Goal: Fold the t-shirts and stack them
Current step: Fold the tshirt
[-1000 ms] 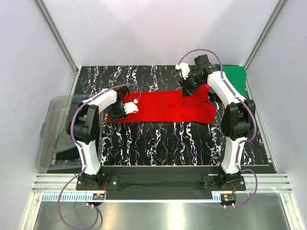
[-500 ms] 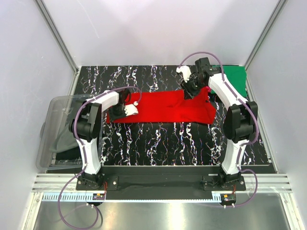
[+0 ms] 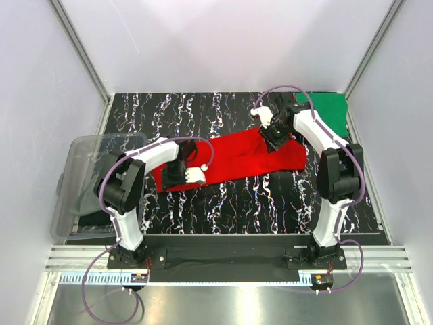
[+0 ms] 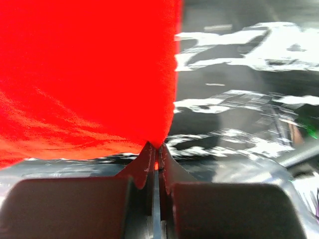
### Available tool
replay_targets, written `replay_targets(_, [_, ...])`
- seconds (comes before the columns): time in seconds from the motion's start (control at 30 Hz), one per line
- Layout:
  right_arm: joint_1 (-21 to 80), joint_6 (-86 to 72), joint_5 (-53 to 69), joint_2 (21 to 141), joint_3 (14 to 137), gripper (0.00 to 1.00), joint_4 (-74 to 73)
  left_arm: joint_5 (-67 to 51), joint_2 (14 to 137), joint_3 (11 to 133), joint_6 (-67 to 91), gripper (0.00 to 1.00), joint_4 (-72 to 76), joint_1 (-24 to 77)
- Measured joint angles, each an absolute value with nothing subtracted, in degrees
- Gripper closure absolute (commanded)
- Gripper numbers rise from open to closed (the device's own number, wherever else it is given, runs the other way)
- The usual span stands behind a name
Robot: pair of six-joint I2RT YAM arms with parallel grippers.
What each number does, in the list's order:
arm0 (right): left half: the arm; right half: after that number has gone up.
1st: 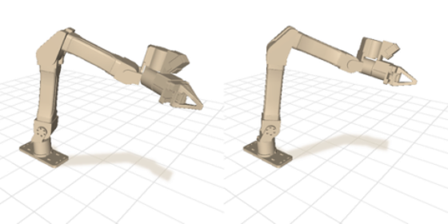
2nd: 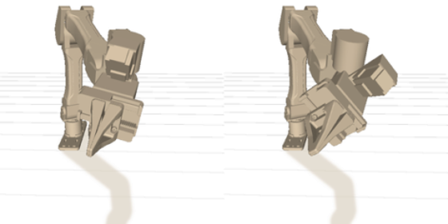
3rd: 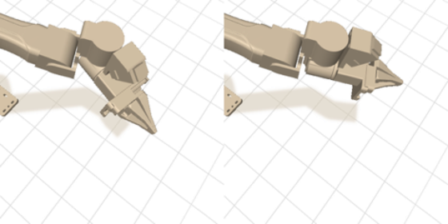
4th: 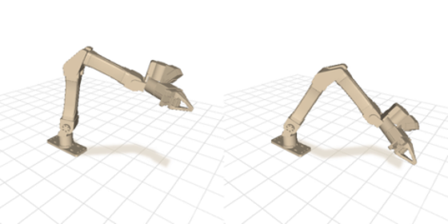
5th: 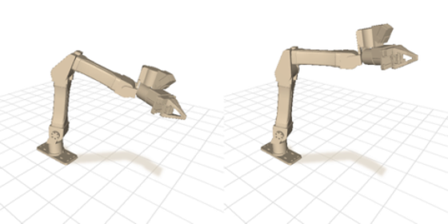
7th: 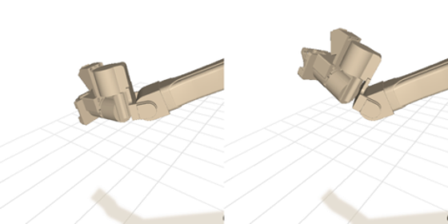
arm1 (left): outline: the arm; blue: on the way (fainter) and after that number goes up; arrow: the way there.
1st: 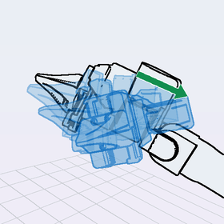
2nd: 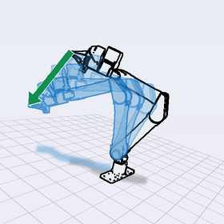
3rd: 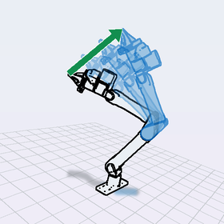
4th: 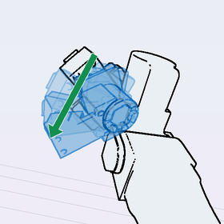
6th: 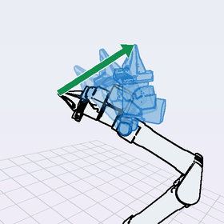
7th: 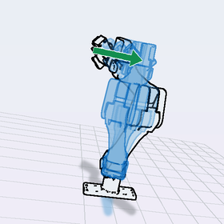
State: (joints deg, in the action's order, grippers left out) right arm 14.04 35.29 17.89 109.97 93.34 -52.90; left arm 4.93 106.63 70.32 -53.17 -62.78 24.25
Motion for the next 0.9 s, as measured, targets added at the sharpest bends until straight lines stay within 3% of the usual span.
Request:
replay_targets(0.6, [15.05, 33.15, 12.4, 135.39, 114.98, 0.64, -55.64, -4.58, 104.29, 68.53, -45.78, 1.0, -72.99, 37.01])
replay_targets(0.9, [17.34, 33.15, 11.44, 151.48, 143.68, 0.64, -60.55, -8.29, 108.42, 76.25, -42.17, 1.0, -75.94, 42.54])
